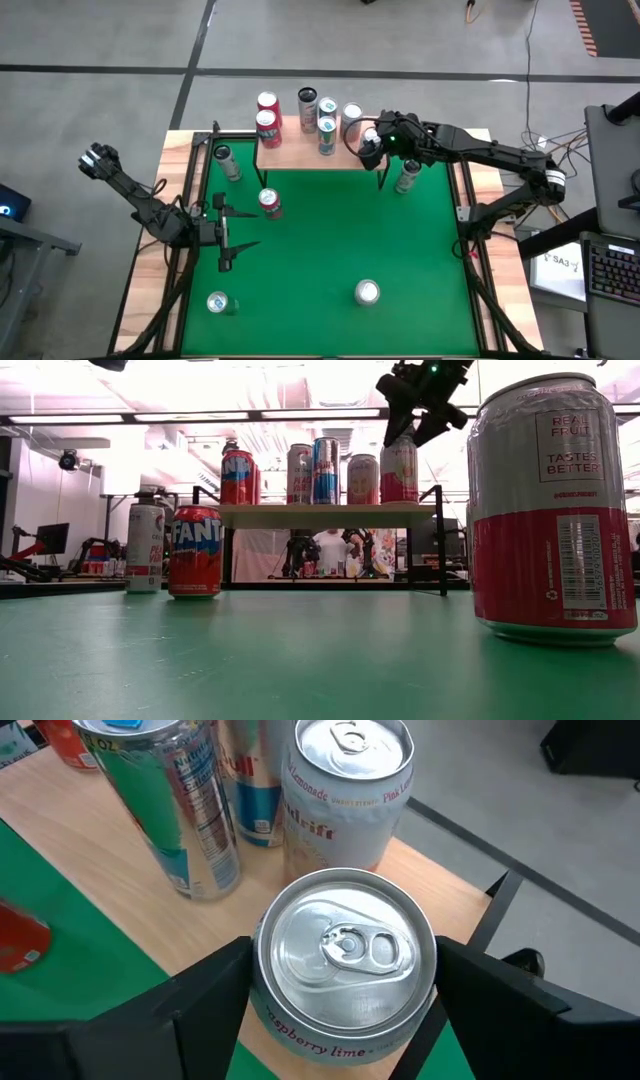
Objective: Place canned beverage on shelf
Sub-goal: Put the top white and pink soda can on the shelf
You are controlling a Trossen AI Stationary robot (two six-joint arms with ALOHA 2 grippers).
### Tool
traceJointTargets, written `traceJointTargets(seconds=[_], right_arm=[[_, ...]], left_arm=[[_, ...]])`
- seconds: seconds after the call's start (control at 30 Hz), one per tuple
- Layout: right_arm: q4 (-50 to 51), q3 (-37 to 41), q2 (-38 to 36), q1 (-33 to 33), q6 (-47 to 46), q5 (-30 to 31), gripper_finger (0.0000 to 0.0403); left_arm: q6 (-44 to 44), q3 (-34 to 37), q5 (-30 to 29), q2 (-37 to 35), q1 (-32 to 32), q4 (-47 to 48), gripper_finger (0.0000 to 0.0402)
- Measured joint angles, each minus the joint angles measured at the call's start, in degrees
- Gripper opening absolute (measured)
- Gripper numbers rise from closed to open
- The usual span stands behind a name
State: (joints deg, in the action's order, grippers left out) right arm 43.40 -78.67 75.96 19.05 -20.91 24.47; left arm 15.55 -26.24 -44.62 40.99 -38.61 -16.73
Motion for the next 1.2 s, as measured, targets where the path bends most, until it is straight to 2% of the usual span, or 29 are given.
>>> traceJointTargets(seconds=[0.27, 0.47, 0.73, 0.93, 1.2], right_arm=[[-0.91, 0.22, -0.27, 0.1, 1.27, -0.67, 0.033], [-1.53, 0.11, -1.72, 0.11, 1.68, -0.66, 0.0347], [-1.75, -3.69, -2.79, 0.11, 4.09, -0.45, 0.0348], [-1.73, -6.19, -2.8, -1.17, 5.41, -0.44, 0.0348], [-1.76, -7.93, -3.28, -3.6, 7.27, -0.41, 0.0347]], left_arm=[[-2.14, 0.0, 0.02, 0.0, 0.0, 0.0, 0.0274], [-9.06, 0.0, 0.09, 1.02, 0.0, -0.01, 0.0274], [-18.13, 0.0, 0.15, 6.71, 0.0, -1.86, 0.0274], [-18.36, 0.0, 0.17, 13.05, -0.01, -8.24, 0.0274], [-18.47, 0.0, 0.17, 18.15, -0.02, -13.88, 0.0274]])
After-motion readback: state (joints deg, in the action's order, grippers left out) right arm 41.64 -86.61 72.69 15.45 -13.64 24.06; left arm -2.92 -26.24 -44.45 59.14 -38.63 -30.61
